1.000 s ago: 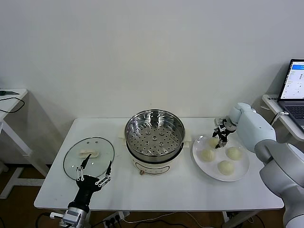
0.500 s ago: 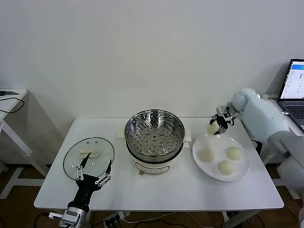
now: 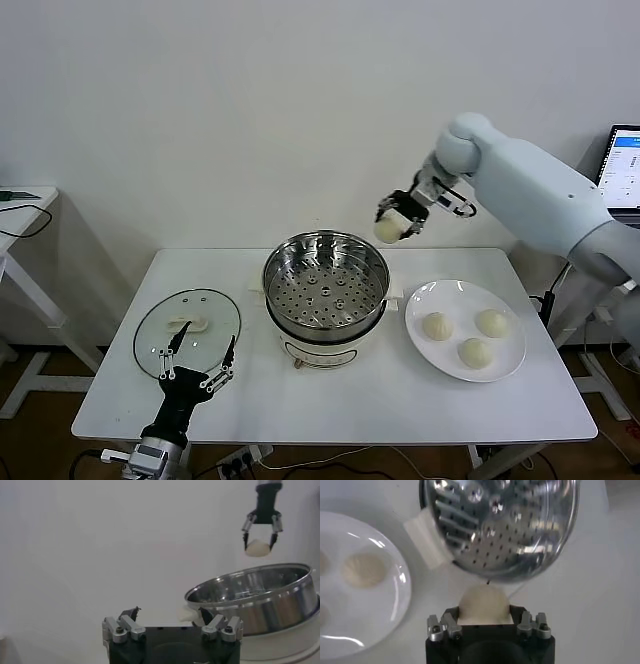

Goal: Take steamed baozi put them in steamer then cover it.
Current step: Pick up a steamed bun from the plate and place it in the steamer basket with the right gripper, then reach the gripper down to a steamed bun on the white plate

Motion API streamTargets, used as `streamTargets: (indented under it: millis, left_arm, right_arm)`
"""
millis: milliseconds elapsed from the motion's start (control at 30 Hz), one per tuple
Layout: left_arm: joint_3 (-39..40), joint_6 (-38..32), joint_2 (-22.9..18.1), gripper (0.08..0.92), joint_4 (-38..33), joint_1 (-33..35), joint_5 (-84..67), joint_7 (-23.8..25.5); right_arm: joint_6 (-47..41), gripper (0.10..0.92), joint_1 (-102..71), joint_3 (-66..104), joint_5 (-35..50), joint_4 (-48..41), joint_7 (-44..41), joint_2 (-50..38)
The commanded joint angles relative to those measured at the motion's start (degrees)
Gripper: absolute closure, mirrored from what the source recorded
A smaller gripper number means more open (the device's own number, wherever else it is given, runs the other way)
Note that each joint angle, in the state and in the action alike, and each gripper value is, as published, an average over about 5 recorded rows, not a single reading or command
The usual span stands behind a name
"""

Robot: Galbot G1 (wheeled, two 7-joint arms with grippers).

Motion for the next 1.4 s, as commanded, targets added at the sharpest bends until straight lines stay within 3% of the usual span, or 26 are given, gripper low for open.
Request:
streamTargets:
  millis: [33,233,467,800,1033,1200,1400]
  left_arm:
    - [-0.05,0.00,-0.04,0.177,-0.07,0.01,-0.03,-0.11]
    - [-0.13,-0.09,-0.06,0.177,-0.21,0.08,-0.02,-0.24]
    - [-0.50,-0.32,-0.13,0.177,-0.36,0.29,-0.04,-0.30]
    - [-0.79,-0.48,-0.21,0.177,-0.27,0.24,-0.06,-0.37]
    - [-1.10,-0.47,-0.39,0.177,-0.46,0.19,-0.12,-0.39]
    - [-1.01,-0.35,-0.39,0.177,-0.53,0.04,-0.15,-0.43]
    - [-0.48,-0.15,-0.27,0.177,-0.38,-0.32,-0.11,-0.47]
  right_arm:
    - [6.82,0.339,-0.32,-3.27,-5.51,0.71,0.13,9.46]
    - [8.54,0.344,-4.82,-0.70,-13.29,-9.79,2.18,15.96]
    - [9.34,0.340,-7.26,0.56,-16.71,-16.91,4.23,19.53]
    - [9.93,0.329,-8.98,1.42,-18.96,-20.48,5.73,21.85]
    - [9.82,0.219,-8.65,2.14,-18.37,-18.54,6.80,20.35]
    - [6.20,0.203,-4.79,0.21,-8.53,-9.29,1.41,13.89]
    - [-16.46,0.203,5.09,-8.01,22.36,3.62,-4.23,-1.41]
